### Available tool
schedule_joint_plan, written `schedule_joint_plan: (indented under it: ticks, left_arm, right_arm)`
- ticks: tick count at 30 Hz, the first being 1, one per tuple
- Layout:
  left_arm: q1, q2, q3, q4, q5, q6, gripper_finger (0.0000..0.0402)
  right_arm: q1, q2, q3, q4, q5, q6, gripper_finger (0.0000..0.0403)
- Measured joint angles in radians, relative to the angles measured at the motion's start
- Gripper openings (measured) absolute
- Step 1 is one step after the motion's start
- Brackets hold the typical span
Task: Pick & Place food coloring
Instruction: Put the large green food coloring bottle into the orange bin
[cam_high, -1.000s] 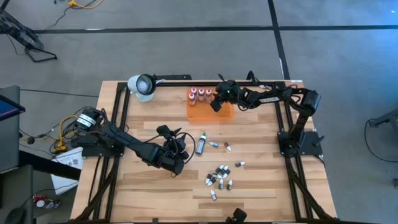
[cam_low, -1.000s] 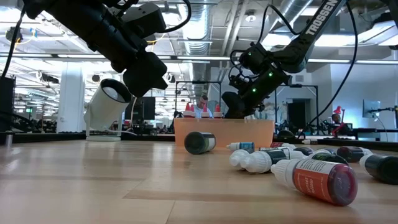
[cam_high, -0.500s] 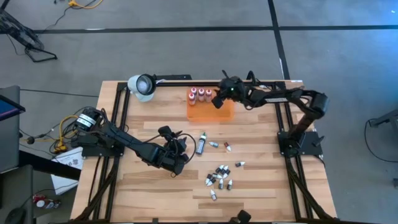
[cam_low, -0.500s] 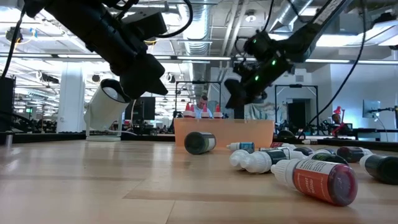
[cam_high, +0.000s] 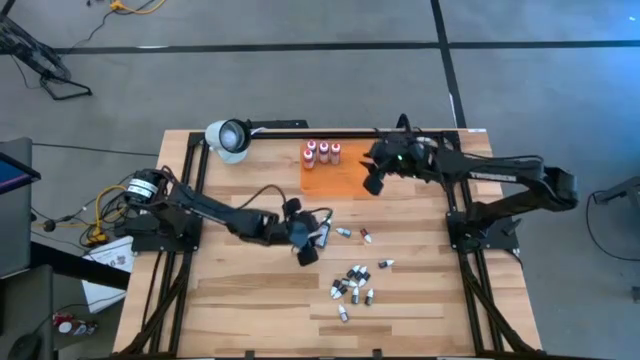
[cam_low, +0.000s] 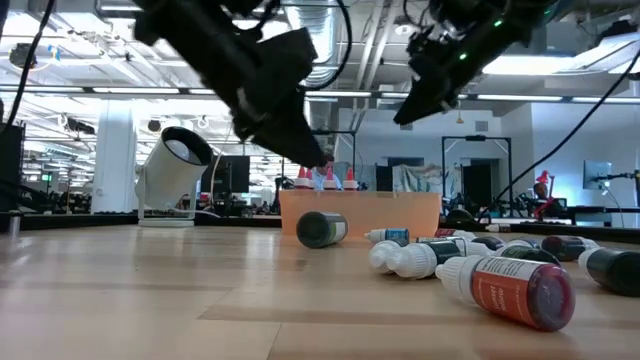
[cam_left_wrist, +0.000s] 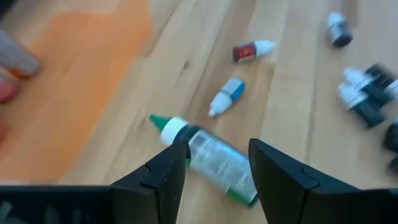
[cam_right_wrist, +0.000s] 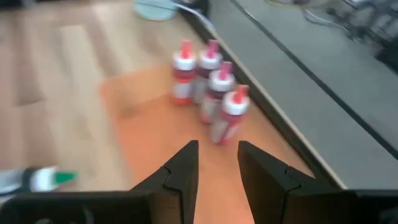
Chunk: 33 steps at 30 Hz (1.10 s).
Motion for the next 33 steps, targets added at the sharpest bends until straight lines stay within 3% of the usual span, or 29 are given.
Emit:
schedule_joint_plan:
  ticks: [8,16,23,33]
  left_arm:
    - [0.087,0.0,0.143,-0.169,0.189,-0.09,0.0169]
    - [0.147,0.0,0.267,-0.337,0.326,-0.212,0.0169]
    - [0.188,0.0,0.296,-0.385,0.332,-0.421,0.0169]
    - [0.196,0.066,0.297,-0.43,0.308,-0.523,0.0169]
  right_arm:
    - [0.142,-0.177,-0.154,0.014,0.011,0.024,0.0106]
    - [0.273,-0.418,-0.272,0.1,0.137,-0.045,0.0106]
    - [0.39,-0.647,-0.293,0.074,0.137,-0.049,0.0106]
    - [0.55,-0.882,-0.314,-0.012,0.208,-0.049,0.0106]
